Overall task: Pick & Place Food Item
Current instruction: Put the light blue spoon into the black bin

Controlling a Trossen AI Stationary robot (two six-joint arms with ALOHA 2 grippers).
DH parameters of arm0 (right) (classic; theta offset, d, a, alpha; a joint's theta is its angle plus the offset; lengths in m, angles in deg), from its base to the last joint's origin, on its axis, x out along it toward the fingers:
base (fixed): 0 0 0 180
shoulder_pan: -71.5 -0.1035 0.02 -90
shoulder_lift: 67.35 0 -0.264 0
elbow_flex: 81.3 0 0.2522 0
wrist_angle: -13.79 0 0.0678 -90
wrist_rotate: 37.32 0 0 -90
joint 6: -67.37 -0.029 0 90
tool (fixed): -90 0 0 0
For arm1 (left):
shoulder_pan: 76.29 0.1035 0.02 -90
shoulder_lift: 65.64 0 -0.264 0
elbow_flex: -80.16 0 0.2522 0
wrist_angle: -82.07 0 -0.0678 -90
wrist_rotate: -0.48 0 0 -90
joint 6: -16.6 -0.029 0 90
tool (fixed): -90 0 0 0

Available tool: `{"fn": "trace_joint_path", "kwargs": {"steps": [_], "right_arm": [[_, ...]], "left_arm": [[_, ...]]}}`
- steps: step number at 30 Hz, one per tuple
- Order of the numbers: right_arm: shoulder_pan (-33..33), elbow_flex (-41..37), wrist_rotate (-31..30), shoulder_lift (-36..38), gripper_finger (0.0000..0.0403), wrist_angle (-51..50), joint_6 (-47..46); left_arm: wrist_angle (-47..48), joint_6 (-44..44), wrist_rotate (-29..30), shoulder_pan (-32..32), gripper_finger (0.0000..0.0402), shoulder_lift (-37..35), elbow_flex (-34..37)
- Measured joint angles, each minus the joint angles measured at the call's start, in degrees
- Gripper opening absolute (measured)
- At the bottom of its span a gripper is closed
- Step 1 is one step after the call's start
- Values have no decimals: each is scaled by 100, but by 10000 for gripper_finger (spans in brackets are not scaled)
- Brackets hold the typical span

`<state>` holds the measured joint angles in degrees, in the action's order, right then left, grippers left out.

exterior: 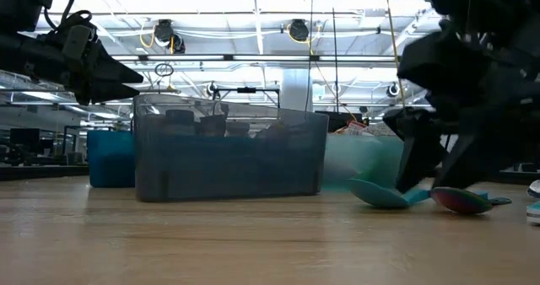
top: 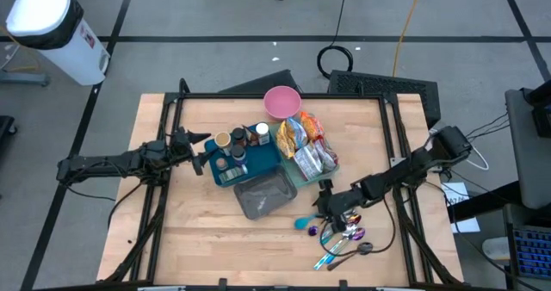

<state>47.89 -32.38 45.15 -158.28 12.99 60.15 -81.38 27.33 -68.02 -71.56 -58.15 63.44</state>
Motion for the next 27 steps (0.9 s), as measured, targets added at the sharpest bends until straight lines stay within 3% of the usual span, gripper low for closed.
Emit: {"fn": "trace_joint_path", "kwargs": {"steps": [10,18,27], "right_arm": [[-13,4,15,-169,129,45,7],[-4,2,17,-164,17,11,65],[6,90,-11,382,10,-154,202]], "left_arm": [[0,0,0,1,315,0,0],[0,0,0,2,326,0,0],[-2,0,0,1,312,0,0]]}}
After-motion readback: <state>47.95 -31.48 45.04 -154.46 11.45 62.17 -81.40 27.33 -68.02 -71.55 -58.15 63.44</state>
